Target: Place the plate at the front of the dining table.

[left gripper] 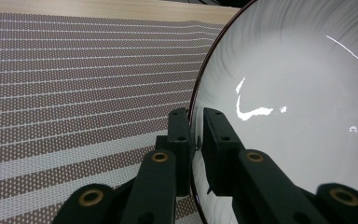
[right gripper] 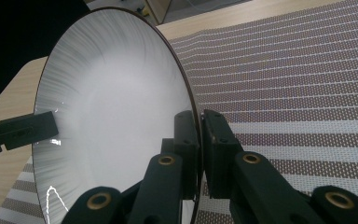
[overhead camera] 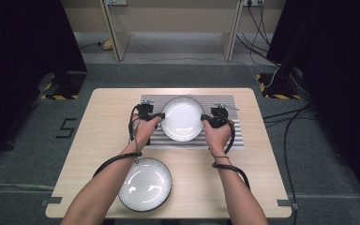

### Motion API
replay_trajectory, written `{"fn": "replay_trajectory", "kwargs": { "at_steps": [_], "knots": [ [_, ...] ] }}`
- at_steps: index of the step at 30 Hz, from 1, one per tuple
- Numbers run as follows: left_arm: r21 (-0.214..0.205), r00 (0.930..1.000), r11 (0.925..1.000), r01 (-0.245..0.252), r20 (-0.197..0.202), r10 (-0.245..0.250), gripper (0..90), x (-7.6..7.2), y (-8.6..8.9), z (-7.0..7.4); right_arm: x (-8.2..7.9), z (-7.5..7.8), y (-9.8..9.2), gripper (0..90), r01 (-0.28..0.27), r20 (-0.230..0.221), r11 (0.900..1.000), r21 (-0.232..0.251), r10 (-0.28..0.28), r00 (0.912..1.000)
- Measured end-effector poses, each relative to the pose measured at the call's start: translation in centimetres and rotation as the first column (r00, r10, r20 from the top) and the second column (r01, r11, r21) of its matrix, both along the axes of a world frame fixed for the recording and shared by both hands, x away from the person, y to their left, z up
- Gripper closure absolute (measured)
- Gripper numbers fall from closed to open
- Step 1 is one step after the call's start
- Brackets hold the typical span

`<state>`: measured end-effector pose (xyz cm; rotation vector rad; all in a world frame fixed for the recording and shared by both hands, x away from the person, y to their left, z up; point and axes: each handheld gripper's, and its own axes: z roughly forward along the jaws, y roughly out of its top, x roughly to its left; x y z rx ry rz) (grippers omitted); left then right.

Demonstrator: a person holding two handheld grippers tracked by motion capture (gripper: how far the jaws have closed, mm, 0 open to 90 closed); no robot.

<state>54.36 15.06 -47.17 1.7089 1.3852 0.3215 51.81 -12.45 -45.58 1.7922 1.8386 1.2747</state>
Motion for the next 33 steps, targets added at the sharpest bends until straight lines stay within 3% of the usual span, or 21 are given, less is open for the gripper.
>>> {"fn": "replay_trajectory", "kwargs": {
  "at_steps": [18,33],
  "knots": [
    [0.034,0.9994,0.9994,-0.009,-0.032,0.01,80.5,0.3,-0.3,-1.6,0.6,-1.4,0.2,84.8,0.001,-0.037,0.9998,-0.019,-0.002,0.9993],
    [0.05,0.9999,0.9987,-0.004,-0.01,0.004,79.8,0.4,-0.7,-2.1,0.9,-2.2,0.2,80.6,0.015,-0.071,0.9994,-0.033,-0.017,0.9973]
  ]
}}
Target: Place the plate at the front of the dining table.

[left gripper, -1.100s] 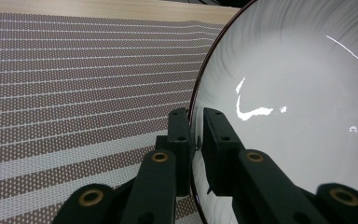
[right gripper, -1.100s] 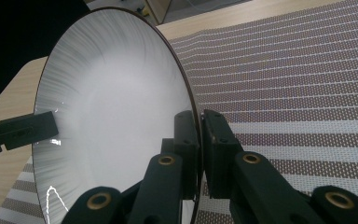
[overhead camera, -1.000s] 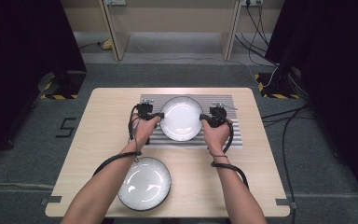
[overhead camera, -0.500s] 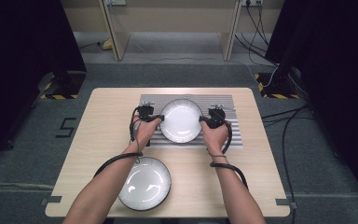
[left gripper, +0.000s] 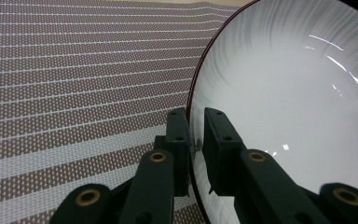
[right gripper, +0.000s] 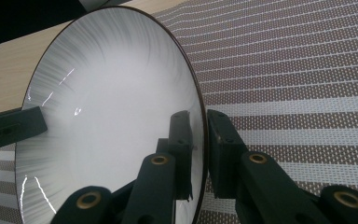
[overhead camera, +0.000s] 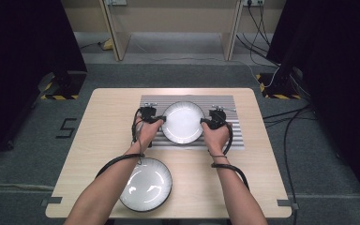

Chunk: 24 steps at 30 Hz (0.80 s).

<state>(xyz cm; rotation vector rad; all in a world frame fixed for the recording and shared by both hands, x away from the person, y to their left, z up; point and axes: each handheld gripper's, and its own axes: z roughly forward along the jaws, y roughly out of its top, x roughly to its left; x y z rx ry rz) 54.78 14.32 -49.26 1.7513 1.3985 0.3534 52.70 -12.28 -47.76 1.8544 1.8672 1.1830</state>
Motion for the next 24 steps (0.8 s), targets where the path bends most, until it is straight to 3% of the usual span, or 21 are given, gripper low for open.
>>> {"fn": "replay_trajectory", "kwargs": {
  "at_steps": [10,11,18,24],
  "knots": [
    [0.07,0.9999,0.9975,-0.002,-0.011,0.003,78.8,0.0,-0.4,-0.7,0.2,-0.7,-0.3,76.4,0.004,-0.015,0.9993,-0.038,-0.005,0.9999],
    [0.054,1.0,0.9986,-0.004,-0.006,0.005,78.6,0.0,-0.4,-0.8,0.2,-0.7,-0.5,76.7,0.003,-0.011,0.9993,-0.037,-0.004,0.9999],
    [0.064,0.9994,0.9978,-0.019,0.029,0.018,71.7,-0.2,0.2,-0.4,-0.2,0.1,-1.1,73.6,-0.012,0.012,0.9985,-0.054,0.013,0.9999],
    [0.079,0.9969,0.9964,0.03,0.07,-0.035,64.3,-1.1,1.0,-0.1,-0.7,0.2,-1.6,66.4,-0.017,0.017,0.9984,-0.053,0.018,0.9997]
  ]
}}
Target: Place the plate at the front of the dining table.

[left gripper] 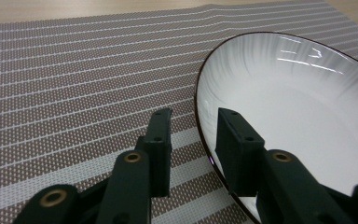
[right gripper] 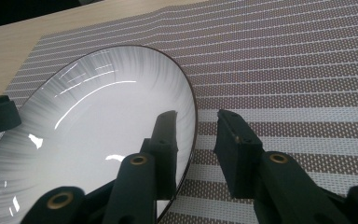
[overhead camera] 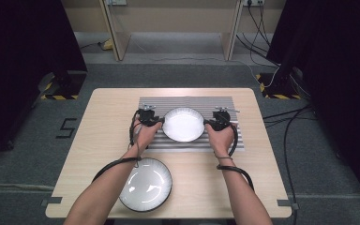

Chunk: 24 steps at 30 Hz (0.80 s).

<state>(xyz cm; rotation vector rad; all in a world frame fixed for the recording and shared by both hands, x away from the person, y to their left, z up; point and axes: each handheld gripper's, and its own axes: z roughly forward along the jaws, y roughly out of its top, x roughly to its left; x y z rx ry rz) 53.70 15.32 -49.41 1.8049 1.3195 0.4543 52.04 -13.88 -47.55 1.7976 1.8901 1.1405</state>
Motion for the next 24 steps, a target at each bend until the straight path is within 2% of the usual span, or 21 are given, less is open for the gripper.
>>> {"fn": "replay_trajectory", "kwargs": {
  "at_steps": [6,7,9,12,19,24],
  "knots": [
    [-0.035,0.9997,0.9992,0.02,0.011,-0.02,57.1,-0.7,0.8,0.8,-0.8,0.5,-0.3,60.0,-0.011,0.007,0.9999,0.005,0.011,0.9999],
    [-0.044,0.999,0.9985,0.034,0.03,-0.032,55.9,-1.1,1.2,1.2,-1.0,0.6,-0.4,59.1,-0.012,0.011,0.9999,0.011,0.012,0.9999],
    [-0.064,0.9978,0.9963,0.057,0.038,-0.055,55.1,-1.6,1.6,1.5,-1.4,0.7,-0.4,58.2,-0.013,0.013,0.9998,0.017,0.013,0.9998],
    [-0.081,0.9973,0.9947,0.063,0.043,-0.06,53.0,-2.2,2.3,1.7,-2.0,0.8,-0.5,57.0,-0.027,0.018,0.9994,0.021,0.027,0.9995],
    [-0.104,0.996,0.9913,0.081,0.046,-0.076,45.7,-3.3,3.3,2.4,-2.6,0.8,-0.9,54.1,-0.033,0.011,0.9991,0.025,0.033,0.9994],
    [-0.113,0.995,0.9897,0.088,0.058,-0.082,44.4,-4.0,3.9,2.9,-3.0,1.0,-1.1,53.2,-0.039,0.013,0.9987,0.034,0.038,0.9992]
  ]
}}
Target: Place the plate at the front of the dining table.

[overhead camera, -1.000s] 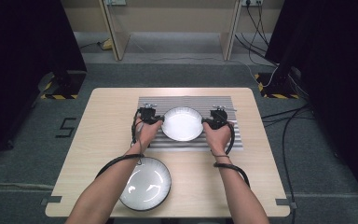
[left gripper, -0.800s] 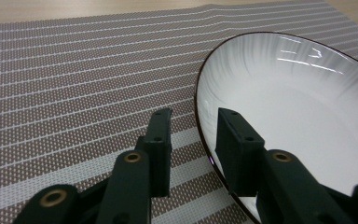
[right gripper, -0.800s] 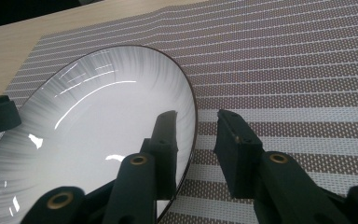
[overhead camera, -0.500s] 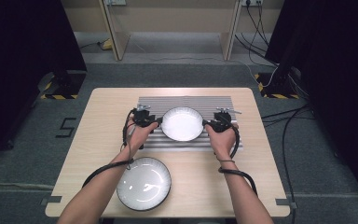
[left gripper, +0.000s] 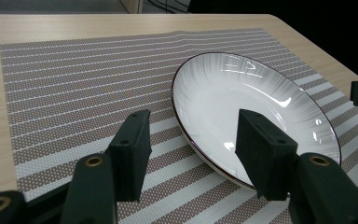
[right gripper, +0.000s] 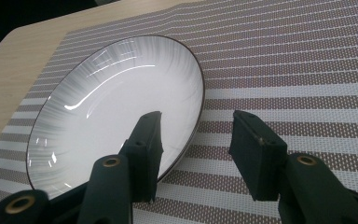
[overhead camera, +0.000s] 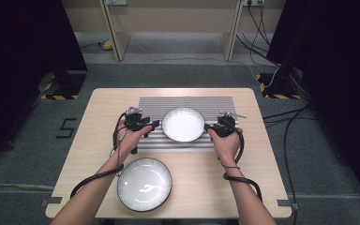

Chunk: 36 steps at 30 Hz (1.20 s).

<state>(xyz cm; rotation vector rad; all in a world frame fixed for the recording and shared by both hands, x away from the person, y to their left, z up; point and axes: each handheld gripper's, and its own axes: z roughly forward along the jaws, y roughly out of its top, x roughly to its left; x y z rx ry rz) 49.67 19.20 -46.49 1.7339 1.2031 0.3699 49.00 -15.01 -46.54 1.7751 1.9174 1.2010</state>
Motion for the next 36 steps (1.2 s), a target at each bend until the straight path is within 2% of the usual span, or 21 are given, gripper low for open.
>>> {"fn": "replay_trajectory", "kwargs": {
  "at_steps": [6,9,13,16,21,29,31,36],
  "knots": [
    [-0.011,0.9997,0.9997,0.024,0.011,-0.024,43.5,-0.9,0.4,0.4,-0.5,0.1,-0.4,52.3,-0.008,0.001,1.0,0.001,0.008,1.0],
    [-0.03,0.9994,0.9995,0.013,0.032,-0.012,43.4,-1.7,0.8,0.6,-1.1,0.1,-0.5,52.2,-0.016,0.002,0.9998,-0.007,0.016,0.9999],
    [-0.046,0.9991,0.9988,0.017,0.039,-0.015,43.3,-2.5,1.2,0.6,-1.5,0.1,-0.8,52.1,-0.017,0.005,0.9998,-0.009,0.017,0.9998],
    [-0.063,0.9979,0.998,0.01,0.065,-0.006,43.3,-3.1,1.6,0.7,-1.9,0.2,-0.9,52.0,-0.023,0.006,0.9996,-0.014,0.024,0.9997],
    [-0.046,0.996,0.9987,0.024,0.087,-0.02,43.3,-4.1,2.3,0.9,-2.6,0.4,-1.3,51.7,-0.035,0.007,0.9991,-0.025,0.035,0.9994],
    [-0.072,0.9965,0.9968,0.034,0.079,-0.029,43.2,-5.5,3.3,1.0,-3.7,0.6,-2.3,51.5,-0.028,0.011,0.9995,-0.016,0.028,0.9996],
    [-0.064,0.9959,0.9972,0.039,0.084,-0.033,43.3,-5.8,3.5,1.1,-3.8,0.6,-2.5,51.5,-0.028,0.01,0.9995,-0.016,0.028,0.9996],
    [-0.084,0.9965,0.996,0.032,0.08,-0.025,43.5,-6.4,4.1,1.0,-4.6,0.7,-3.0,51.5,-0.023,0.014,0.9997,-0.011,0.023,0.9996]
  ]
}}
